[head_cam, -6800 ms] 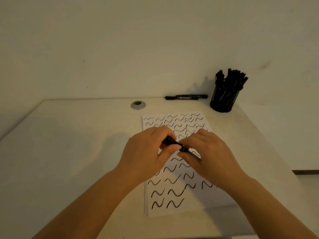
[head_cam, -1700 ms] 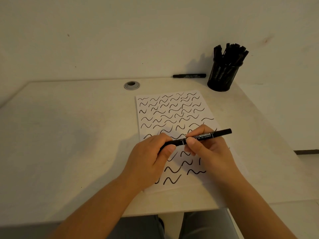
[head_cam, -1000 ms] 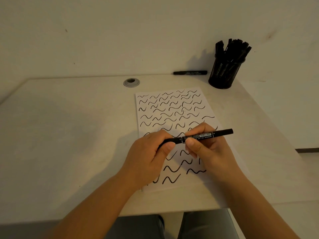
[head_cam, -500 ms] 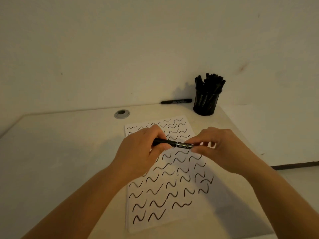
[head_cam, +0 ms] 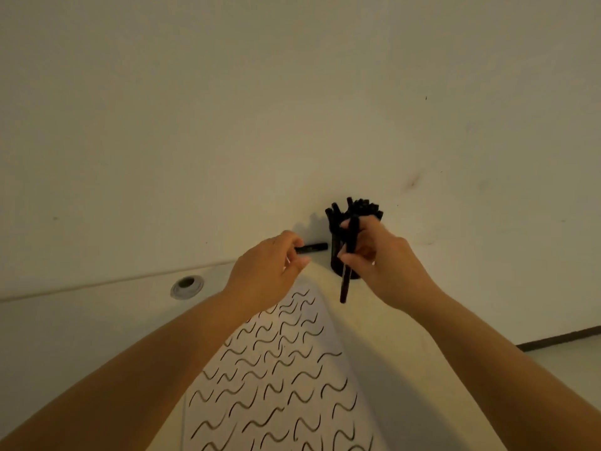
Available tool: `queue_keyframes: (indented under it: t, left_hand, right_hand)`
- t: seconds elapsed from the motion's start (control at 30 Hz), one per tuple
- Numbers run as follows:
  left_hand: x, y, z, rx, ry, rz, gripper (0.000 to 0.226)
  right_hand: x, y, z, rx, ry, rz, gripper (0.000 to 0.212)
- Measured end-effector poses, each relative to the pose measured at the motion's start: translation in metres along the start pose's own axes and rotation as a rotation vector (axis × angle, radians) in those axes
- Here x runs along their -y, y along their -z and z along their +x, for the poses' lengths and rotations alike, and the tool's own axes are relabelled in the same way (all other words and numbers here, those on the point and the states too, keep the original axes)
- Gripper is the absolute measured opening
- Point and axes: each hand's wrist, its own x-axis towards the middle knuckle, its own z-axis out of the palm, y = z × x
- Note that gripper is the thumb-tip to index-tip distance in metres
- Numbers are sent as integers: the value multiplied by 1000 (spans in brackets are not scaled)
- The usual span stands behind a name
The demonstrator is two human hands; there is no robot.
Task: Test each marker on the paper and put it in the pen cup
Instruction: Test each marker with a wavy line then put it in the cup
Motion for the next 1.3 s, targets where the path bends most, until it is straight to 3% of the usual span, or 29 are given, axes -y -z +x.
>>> queue_keyframes:
  t: [0.17,0.33,0.53,0.73,1.07,1.3]
  left_hand:
    - [47,-29,44,115,96,196,28]
    - [75,-54,72,187,102,313,36]
    - [84,-78,84,226,89,422,31]
    - [87,-91,84,165,23,550,18]
    - [94,-90,78,126,134,418,23]
    - [81,-55,63,87,163,360,23]
  right_hand:
    - [-20,17,41,-265,3,118,66]
    - [-33,17,63,-439,47,166,62]
    - [-48,1,72,-373,68,21,56]
    - [-62,-14,70,-304,85,-104,44]
    - [-66,-22,69,-305,160,-394,19]
    - [-59,-20,66,-312,170,-506,18]
